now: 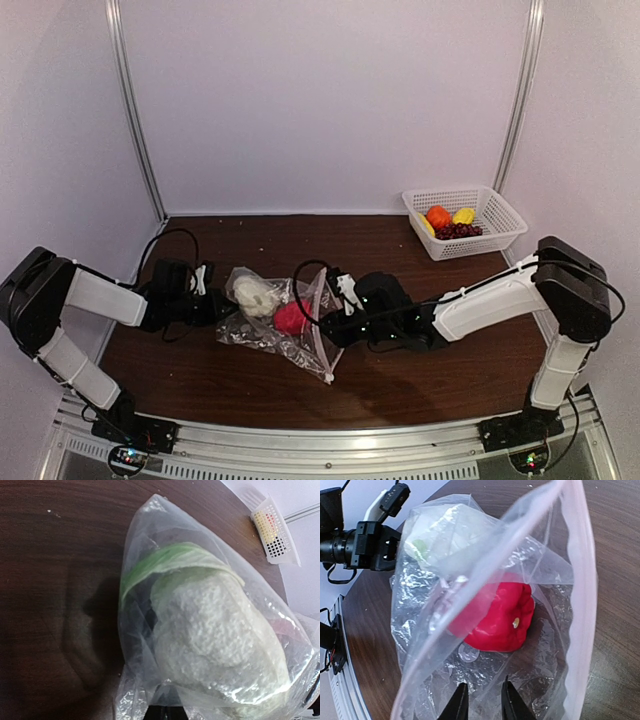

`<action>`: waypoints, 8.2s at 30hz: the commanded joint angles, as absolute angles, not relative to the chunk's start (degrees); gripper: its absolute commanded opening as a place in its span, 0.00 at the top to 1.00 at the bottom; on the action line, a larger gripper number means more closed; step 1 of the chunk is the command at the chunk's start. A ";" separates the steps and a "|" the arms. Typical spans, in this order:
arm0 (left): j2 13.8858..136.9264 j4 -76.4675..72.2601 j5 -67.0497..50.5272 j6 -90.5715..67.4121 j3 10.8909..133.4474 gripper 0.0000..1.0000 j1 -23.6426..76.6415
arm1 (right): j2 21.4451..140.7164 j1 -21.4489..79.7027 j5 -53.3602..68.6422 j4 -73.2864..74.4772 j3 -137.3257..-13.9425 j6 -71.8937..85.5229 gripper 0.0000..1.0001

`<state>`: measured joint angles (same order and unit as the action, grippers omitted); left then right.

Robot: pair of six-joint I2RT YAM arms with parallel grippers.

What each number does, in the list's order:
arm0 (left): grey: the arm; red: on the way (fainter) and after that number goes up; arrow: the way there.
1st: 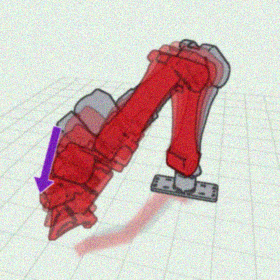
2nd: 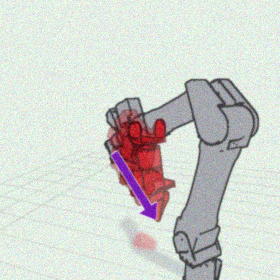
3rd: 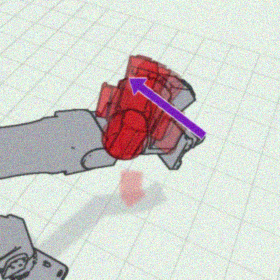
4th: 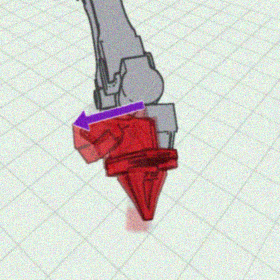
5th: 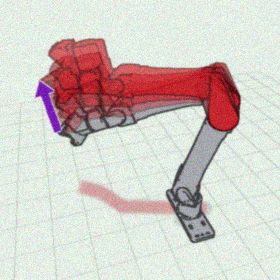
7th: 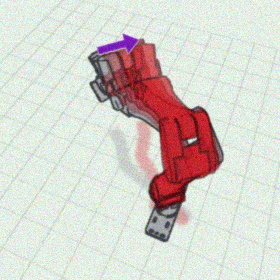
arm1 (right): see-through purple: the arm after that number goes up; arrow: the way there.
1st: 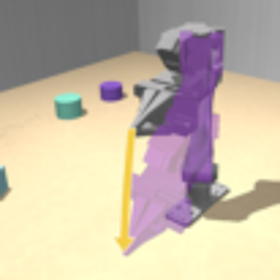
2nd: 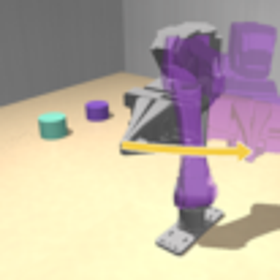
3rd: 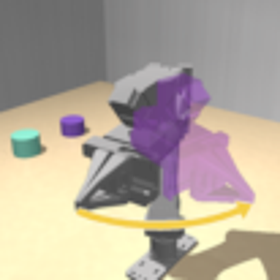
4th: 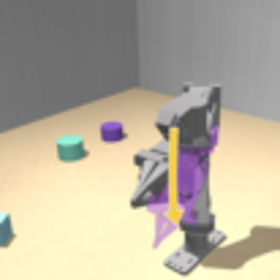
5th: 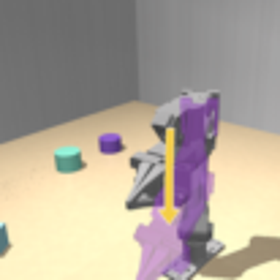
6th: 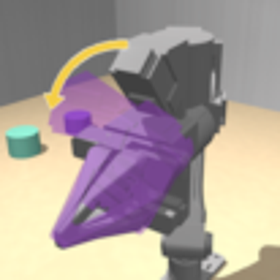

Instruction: Open the zip-top bag and remove the fake food

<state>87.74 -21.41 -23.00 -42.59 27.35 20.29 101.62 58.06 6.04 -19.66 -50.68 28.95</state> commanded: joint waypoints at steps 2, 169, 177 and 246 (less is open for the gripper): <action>88.58 -24.67 -24.09 -42.34 26.96 1.00 20.04 | 106.05 57.09 8.66 -23.88 -54.12 30.64 0.64; 78.42 -12.41 -17.04 -31.03 31.26 1.00 26.72 | 106.70 49.99 16.69 -23.67 -53.58 1.63 0.62; 76.13 -14.33 -20.15 -36.08 29.52 0.71 20.71 | 110.68 50.01 17.00 -29.63 -52.67 -1.72 0.46; 91.42 -27.80 -36.29 -42.38 37.01 1.00 22.84 | 107.54 53.44 9.37 -39.75 -47.34 -15.63 0.69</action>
